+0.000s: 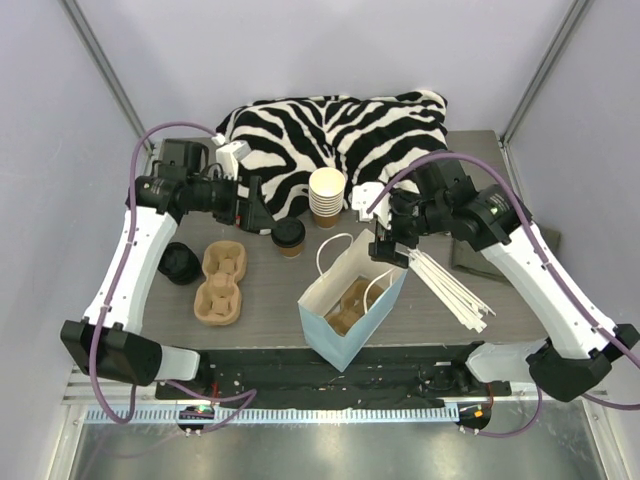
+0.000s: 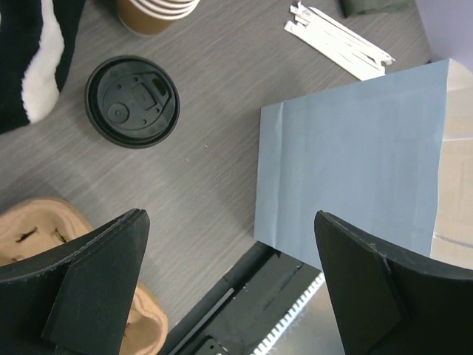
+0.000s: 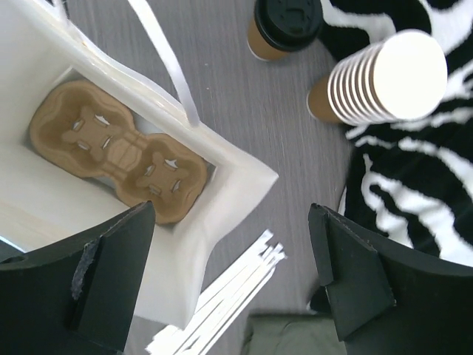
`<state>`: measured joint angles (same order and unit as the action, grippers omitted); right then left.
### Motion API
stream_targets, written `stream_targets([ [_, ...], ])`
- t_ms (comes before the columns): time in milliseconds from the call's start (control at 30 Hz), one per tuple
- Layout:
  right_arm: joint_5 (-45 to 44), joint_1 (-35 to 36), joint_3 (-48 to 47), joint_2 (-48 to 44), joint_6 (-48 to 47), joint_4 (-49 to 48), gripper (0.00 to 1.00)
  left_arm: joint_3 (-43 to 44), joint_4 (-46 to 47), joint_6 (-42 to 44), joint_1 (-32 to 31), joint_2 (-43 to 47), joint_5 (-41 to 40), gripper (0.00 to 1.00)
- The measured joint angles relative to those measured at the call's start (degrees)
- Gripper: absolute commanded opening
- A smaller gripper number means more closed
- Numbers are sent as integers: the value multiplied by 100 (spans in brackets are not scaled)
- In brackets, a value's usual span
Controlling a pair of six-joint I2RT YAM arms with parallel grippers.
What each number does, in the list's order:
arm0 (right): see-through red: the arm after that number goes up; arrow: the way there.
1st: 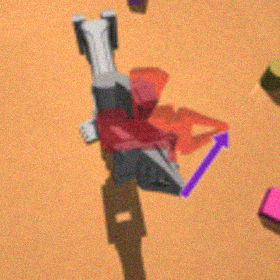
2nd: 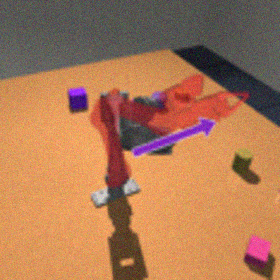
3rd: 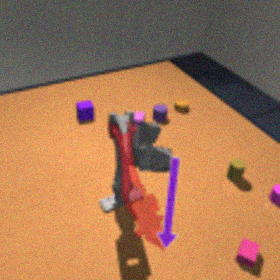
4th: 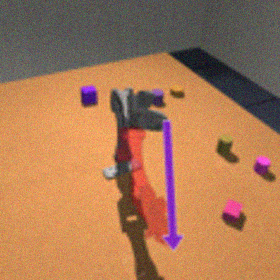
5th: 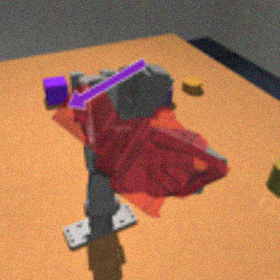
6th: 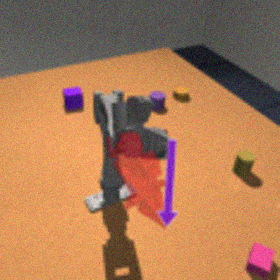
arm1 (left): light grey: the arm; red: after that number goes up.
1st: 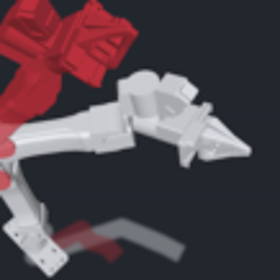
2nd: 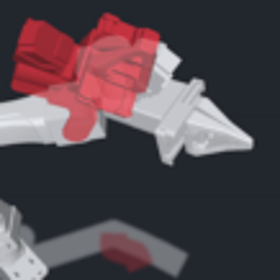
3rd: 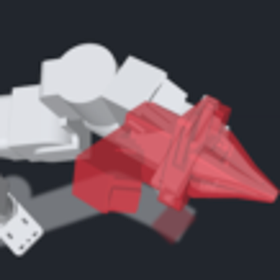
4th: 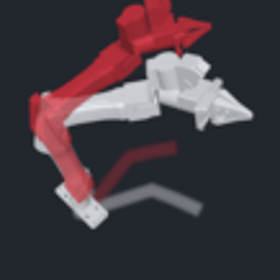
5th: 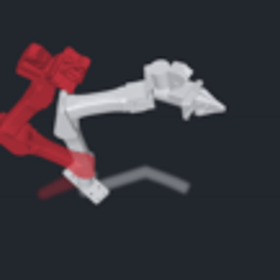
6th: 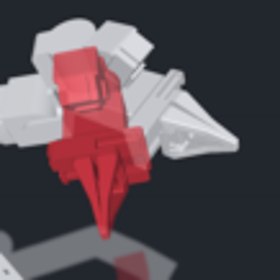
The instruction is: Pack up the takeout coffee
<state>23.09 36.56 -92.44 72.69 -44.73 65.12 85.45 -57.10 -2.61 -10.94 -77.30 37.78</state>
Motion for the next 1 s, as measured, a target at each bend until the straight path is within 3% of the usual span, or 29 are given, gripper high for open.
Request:
stream_targets([
  [333, 651, 260, -2, 531, -1134, -37, 88, -280, -195, -63, 616, -184, 544, 100],
  [500, 951, 402, -2, 588, -1362, -35, 70, -407, -192, -291, 616, -181, 404, 100],
  [767, 1220, 433, 31, 833, -1523, -28, 59, -452, -20, -933, 669, -157, -332, 100],
  [1000, 1274, 433, 46, 946, -1558, -2, 38, -651, 236, -942, 699, -24, -299, 99],
])
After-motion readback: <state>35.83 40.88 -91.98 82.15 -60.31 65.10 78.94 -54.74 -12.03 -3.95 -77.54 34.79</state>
